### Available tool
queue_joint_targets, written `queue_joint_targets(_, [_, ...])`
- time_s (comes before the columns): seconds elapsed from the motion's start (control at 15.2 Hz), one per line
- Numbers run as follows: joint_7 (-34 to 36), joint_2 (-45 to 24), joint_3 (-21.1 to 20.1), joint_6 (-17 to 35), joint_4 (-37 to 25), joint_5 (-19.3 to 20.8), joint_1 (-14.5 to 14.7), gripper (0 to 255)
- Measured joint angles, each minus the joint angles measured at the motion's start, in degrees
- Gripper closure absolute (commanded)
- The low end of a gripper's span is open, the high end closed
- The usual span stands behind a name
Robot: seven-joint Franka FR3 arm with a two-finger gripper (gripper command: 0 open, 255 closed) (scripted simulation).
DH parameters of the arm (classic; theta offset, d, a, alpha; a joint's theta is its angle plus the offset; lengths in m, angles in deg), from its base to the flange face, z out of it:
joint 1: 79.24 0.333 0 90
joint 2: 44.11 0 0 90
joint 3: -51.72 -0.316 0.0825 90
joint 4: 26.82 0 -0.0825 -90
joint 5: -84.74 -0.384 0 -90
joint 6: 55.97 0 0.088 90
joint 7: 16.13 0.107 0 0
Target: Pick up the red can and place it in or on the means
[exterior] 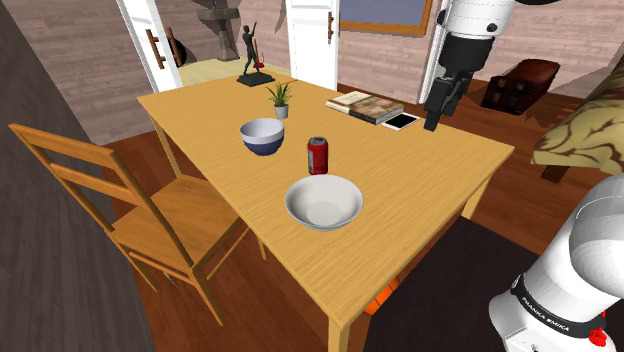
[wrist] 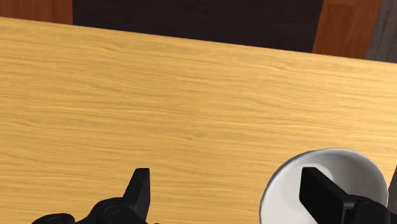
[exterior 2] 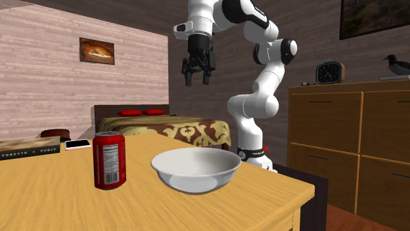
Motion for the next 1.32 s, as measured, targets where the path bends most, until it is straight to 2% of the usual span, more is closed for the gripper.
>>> queue_joint_targets(0.2, [0.20, -2.60, -0.36, 1.72, -0.66, -0.22, 0.18, 0])
queue_joint_targets(0.59, [0.85, -16.43, -1.73, 8.94, -6.31, -0.68, 0.71, 0])
queue_joint_targets(0.99, [1.53, -29.99, -2.95, 13.66, -14.17, -0.54, 1.11, 0])
queue_joint_targets(1.32, [2.76, -42.30, -4.17, 15.84, -23.47, 0.17, 1.66, 0])
